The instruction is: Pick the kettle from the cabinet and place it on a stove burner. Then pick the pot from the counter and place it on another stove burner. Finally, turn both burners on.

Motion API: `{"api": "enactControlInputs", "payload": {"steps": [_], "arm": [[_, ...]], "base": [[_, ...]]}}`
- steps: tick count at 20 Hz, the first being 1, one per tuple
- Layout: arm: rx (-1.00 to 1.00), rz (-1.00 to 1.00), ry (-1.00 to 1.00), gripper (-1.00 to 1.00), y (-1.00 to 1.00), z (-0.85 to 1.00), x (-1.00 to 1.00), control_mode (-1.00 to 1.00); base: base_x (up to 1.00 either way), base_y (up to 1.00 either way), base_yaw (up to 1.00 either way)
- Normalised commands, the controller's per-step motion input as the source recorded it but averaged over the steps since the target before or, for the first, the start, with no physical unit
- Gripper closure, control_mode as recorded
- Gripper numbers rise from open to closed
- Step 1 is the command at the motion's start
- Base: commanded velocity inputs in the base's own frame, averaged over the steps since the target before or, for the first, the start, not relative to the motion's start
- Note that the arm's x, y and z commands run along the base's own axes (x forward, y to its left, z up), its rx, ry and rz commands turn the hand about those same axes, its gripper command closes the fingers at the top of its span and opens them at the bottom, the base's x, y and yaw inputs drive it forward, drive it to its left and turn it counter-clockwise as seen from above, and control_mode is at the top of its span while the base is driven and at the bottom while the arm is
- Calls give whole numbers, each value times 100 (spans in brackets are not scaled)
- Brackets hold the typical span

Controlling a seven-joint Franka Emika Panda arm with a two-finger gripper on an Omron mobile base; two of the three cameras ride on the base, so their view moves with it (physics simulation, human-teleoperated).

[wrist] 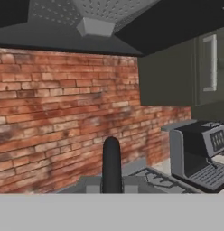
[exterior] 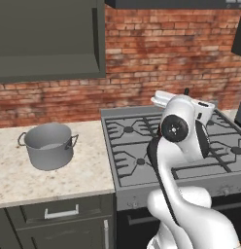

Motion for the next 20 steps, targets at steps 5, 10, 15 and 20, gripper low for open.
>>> {"api": "enactControlInputs", "payload": {"steps": [5,10,15,20], "arm": [[0,-9,-3,100,0,-20,3,-100],[0,-12,-5,100,1,-7,9,-100],[0,-14,-6,100,7,0,13,-100],[0,-6,-1,100,4,0,6,-100]], "base": [[0,0,0],[0,0,0],[0,0,0],[0,0,0]]}}
